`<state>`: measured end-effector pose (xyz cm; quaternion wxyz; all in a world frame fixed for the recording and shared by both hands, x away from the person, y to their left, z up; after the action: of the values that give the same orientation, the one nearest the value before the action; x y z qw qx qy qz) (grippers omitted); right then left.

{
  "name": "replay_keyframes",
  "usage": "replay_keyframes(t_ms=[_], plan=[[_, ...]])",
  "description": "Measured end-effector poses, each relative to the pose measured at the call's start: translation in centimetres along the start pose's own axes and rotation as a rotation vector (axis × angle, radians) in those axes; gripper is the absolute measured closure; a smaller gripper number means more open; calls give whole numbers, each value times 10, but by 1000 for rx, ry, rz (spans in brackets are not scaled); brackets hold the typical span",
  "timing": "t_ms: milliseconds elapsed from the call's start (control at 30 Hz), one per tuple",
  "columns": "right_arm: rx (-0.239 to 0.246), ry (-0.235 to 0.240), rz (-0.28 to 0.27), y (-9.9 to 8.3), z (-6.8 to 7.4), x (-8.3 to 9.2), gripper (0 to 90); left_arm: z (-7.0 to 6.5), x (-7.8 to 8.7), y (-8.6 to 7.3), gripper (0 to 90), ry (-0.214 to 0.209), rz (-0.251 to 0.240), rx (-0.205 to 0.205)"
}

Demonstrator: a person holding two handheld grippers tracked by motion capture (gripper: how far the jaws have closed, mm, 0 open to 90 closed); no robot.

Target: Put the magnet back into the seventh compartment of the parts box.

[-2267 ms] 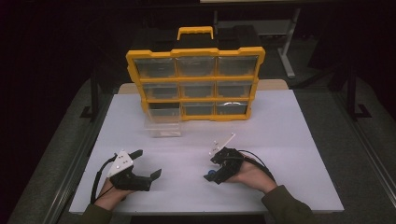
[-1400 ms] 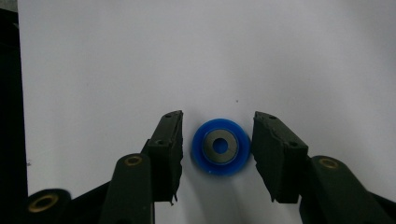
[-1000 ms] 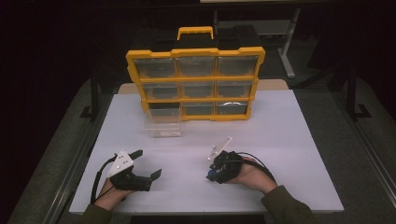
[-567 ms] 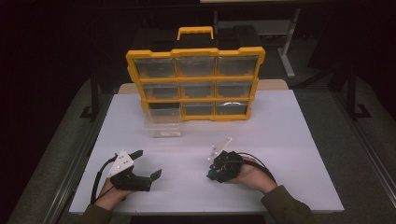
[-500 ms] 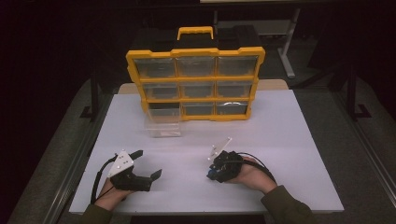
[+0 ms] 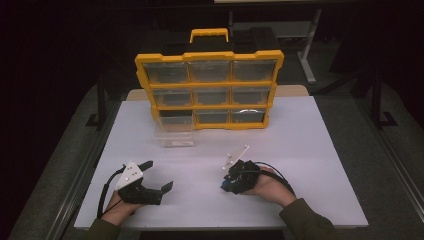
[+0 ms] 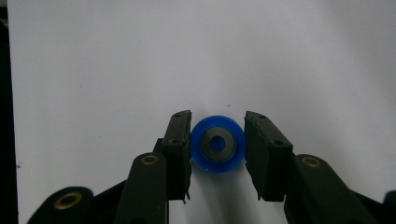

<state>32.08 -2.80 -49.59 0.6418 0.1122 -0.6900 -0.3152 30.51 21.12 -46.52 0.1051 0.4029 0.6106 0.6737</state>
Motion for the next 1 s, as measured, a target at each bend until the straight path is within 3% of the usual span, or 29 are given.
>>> replay_keyframes(t_ms=[400, 467, 633, 1000], plan=[[-12, -13, -25, 13, -8, 10, 615, 0, 0, 0, 0, -2, -1, 0], [-33, -4, -26, 15, -7, 10, 615, 0, 0, 0, 0, -2, -3, 2], [-15, -9, -31, 18, -10, 10, 615, 0, 0, 0, 0, -2, -2, 0], [-40, -2, -43, 27, -16, 13, 615, 0, 0, 0, 0, -3, -2, 4]])
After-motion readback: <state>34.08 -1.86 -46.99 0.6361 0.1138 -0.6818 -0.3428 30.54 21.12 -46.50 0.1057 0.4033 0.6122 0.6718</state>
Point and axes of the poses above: each handheld gripper's, and its own axes: x roughly backward along the jaws, y roughly out of its top, z roughly to its left, the point moved 8 cm from there along -x, roughly forward along the jaws, and after that the axes turned 4 degrees about x, right-handed, at the moved point
